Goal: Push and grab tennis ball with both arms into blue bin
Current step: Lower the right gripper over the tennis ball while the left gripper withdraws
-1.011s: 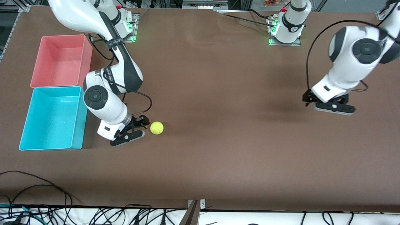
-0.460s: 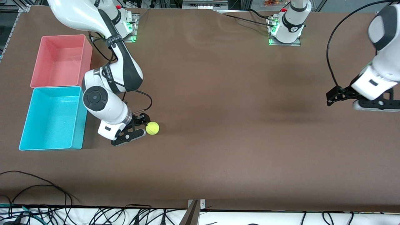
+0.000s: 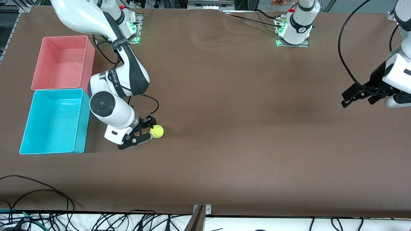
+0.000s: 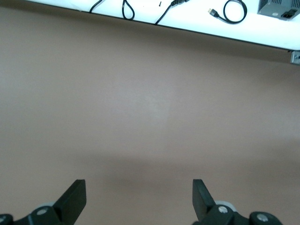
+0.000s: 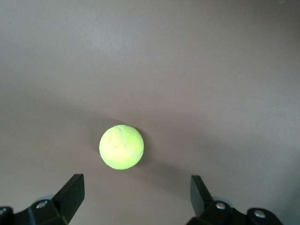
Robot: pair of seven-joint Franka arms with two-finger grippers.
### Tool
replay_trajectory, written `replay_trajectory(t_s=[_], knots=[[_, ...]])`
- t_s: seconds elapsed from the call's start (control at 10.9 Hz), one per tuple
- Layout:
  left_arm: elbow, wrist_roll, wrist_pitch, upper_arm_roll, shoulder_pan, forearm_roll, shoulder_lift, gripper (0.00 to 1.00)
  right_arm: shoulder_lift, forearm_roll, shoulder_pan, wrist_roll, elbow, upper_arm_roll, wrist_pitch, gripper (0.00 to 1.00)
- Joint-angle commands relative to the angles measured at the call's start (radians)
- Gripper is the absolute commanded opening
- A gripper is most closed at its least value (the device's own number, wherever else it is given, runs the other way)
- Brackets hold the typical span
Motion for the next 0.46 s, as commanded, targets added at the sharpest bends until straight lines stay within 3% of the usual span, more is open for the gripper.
replay_trajectory(t_s=[0.0,0.37], knots=[[0.046,-0.126,-0.041,0.058,-0.089,-0.022,0.012,1.00,0.070,0.018,0.024,0.008,0.022,0.003,-0.007,1.00],[0.048,-0.031,-0.082,0.055,-0.082,-0.020,0.010,1.00,0.118,0.021,0.027,0.008,0.022,0.003,0.043,1.00]])
